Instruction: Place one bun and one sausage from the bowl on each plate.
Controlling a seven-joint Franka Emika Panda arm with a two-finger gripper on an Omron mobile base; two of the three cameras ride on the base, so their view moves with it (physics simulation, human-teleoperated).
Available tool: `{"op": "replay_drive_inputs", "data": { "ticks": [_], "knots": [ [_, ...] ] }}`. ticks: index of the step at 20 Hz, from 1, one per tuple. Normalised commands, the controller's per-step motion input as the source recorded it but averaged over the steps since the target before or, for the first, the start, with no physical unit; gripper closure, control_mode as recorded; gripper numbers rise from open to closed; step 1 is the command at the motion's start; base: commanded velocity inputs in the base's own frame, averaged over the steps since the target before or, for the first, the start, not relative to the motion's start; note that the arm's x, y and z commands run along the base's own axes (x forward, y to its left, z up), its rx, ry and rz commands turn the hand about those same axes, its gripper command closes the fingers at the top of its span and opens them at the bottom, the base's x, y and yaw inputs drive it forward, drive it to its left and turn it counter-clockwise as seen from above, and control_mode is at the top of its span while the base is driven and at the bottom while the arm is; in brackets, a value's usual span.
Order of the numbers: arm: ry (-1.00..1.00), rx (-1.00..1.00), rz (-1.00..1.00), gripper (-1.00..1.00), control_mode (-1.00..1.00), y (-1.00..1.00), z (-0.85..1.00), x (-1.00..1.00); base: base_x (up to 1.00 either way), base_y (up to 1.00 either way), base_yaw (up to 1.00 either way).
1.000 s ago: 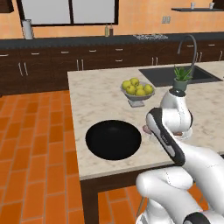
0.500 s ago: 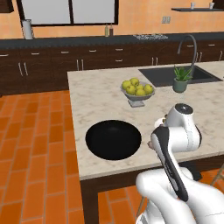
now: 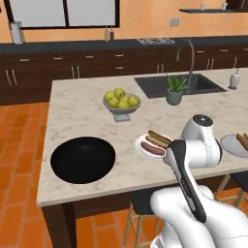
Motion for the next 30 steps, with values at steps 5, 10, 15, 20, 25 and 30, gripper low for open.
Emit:
{"op": "replay_drive_inputs", "data": {
  "ticks": [5,10,15,20,25,30],
  "knots": [
    [0.0,0.0,0.0,1.0,1.0,0.0,0.0,0.0,0.0,-1.0,-0.02],
    [0.0,0.0,0.0,1.0,1.0,0.0,0.0,0.0,0.0,-0.87,-0.06],
    [0.0,0.0,0.0,1.0,-1.0,0.0,0.0,0.0,0.0,-0.12,-0.02],
    [0.02,0.07,-0.21,1.0,-1.0,-0.16,-0.07,0.32,0.0,0.0,0.0],
    [0.12,0.22,-0.52,1.0,-1.0,-0.23,-0.01,0.46,0.0,0.0,0.0],
    [0.26,0.22,-0.47,1.0,-1.0,-0.34,0.06,0.43,0.0,0.0,0.0]
  ]
}}
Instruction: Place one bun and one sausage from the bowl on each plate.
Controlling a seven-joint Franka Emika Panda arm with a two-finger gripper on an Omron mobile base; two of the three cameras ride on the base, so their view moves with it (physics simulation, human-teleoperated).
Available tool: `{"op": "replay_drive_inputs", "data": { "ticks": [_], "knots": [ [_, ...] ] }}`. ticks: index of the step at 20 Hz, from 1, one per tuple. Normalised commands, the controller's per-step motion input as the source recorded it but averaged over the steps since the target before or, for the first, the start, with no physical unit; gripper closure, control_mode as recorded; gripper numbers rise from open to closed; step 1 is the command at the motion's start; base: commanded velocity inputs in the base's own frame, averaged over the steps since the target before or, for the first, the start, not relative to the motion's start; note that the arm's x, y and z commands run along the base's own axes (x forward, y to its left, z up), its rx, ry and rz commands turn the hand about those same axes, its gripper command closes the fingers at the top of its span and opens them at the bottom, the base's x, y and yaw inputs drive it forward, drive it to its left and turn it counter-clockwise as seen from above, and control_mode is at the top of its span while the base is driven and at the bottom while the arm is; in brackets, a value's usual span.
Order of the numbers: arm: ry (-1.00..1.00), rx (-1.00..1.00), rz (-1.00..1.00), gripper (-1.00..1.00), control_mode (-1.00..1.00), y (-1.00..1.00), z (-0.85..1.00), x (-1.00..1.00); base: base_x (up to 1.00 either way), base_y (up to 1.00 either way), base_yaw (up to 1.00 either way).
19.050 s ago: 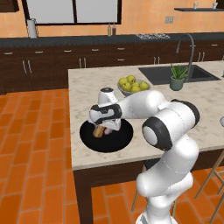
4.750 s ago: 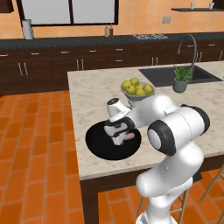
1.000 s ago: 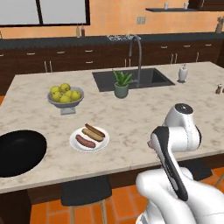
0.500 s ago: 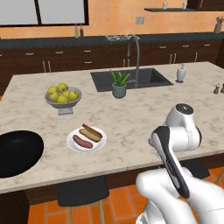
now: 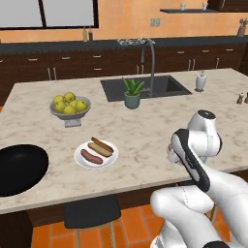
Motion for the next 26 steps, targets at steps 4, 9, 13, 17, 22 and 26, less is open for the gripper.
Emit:
{"op": "replay_drive_inputs", "data": {
  "ticks": [4,9,13,17,22,26],
  "knots": [
    [0.15,0.0,-0.63,1.0,-1.0,-0.18,-0.21,0.52,0.0,0.0,0.0],
    [0.03,0.0,-0.65,1.0,-1.0,-0.19,-0.19,0.62,0.0,0.0,0.0],
    [0.11,0.0,-0.56,1.0,-1.0,-0.46,-0.26,0.73,0.0,0.0,0.0],
    [0.24,0.0,-0.33,1.0,-1.0,-0.64,-0.11,0.63,0.0,0.0,0.0],
    [0.0,-0.04,0.0,1.0,-1.0,-0.1,-0.13,0.24,0.0,0.0,0.0],
    [0.0,-0.07,0.0,1.0,-1.0,-0.19,-0.41,0.03,0.0,0.0,0.0]
  ]
}}
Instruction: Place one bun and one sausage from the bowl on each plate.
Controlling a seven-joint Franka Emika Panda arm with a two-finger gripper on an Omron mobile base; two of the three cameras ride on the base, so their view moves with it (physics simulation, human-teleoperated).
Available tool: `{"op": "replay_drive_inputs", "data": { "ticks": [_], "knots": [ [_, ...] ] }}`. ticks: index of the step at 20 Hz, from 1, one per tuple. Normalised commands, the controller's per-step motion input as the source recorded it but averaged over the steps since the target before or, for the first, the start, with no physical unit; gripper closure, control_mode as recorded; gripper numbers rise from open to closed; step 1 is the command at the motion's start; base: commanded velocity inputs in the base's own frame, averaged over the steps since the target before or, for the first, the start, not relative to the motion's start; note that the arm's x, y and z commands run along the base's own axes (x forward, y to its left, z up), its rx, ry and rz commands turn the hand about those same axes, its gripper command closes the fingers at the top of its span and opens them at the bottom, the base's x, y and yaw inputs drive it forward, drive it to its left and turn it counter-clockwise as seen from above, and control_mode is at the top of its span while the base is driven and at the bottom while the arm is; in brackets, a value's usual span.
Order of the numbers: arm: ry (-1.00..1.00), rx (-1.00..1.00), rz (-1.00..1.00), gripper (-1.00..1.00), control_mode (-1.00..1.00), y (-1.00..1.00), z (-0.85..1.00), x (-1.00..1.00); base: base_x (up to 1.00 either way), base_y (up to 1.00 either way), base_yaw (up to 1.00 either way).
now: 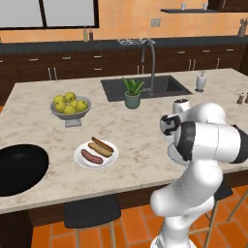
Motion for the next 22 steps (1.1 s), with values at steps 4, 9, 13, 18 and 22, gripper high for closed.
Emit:
{"op": "replay_drive_inputs", "data": {
  "ticks": [4,9,13,18,22],
  "knots": [
    [0.0,-0.01,0.0,1.0,-1.0,-0.06,-0.31,0.0,0.0,0.0,0.0],
    [0.01,0.0,0.0,1.0,-1.0,-0.13,-0.29,0.02,0.0,0.0,0.0],
    [0.01,0.0,0.0,1.0,-1.0,-0.09,0.0,0.01,0.0,0.0,0.0],
    [0.0,0.0,0.0,1.0,-1.0,-0.09,0.0,0.01,0.0,0.0,0.0],
    [0.0,0.0,0.0,-1.0,-1.0,0.0,0.0,0.0,0.0,0.0,0.0]
  ]
}}
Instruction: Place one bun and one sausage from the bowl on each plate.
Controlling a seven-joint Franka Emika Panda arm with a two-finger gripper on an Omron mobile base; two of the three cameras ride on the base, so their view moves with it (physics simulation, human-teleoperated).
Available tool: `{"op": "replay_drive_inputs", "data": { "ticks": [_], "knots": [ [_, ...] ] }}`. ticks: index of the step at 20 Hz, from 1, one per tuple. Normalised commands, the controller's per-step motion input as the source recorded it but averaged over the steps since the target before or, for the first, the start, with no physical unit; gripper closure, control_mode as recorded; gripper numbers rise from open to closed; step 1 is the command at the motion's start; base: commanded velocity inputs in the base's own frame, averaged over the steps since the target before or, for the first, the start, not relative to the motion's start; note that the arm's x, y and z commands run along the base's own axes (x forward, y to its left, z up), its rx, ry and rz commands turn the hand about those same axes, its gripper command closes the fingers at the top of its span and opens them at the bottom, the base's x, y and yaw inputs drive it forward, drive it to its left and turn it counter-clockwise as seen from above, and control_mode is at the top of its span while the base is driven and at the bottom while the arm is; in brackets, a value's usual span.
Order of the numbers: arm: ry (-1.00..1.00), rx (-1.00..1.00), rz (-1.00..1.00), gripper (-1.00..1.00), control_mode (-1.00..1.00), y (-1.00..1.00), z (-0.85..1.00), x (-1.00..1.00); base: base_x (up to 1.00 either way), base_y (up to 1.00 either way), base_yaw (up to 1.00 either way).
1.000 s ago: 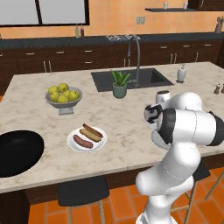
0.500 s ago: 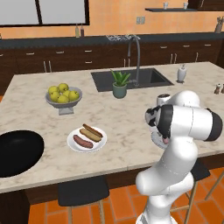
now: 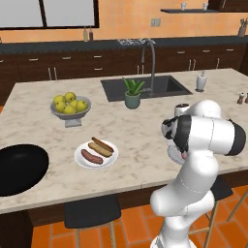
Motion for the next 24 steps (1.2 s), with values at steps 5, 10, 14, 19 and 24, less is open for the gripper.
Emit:
{"op": "replay_drive_inputs", "data": {
  "ticks": [5,10,14,19,24],
  "knots": [
    [0.0,0.0,0.0,-1.0,-1.0,0.0,0.0,0.01,0.0,0.0,0.0],
    [0.0,-0.01,0.0,-1.0,-1.0,0.23,0.14,-0.01,0.0,0.0,0.0],
    [0.0,0.0,0.0,-1.0,-1.0,0.46,0.52,-0.17,0.0,0.0,0.0],
    [-0.01,0.1,0.0,-1.0,-1.0,0.03,0.68,-0.52,0.0,0.0,0.0],
    [-0.02,0.06,0.05,-1.0,-1.0,0.38,0.72,-0.61,0.0,0.0,0.0]
  ]
}}
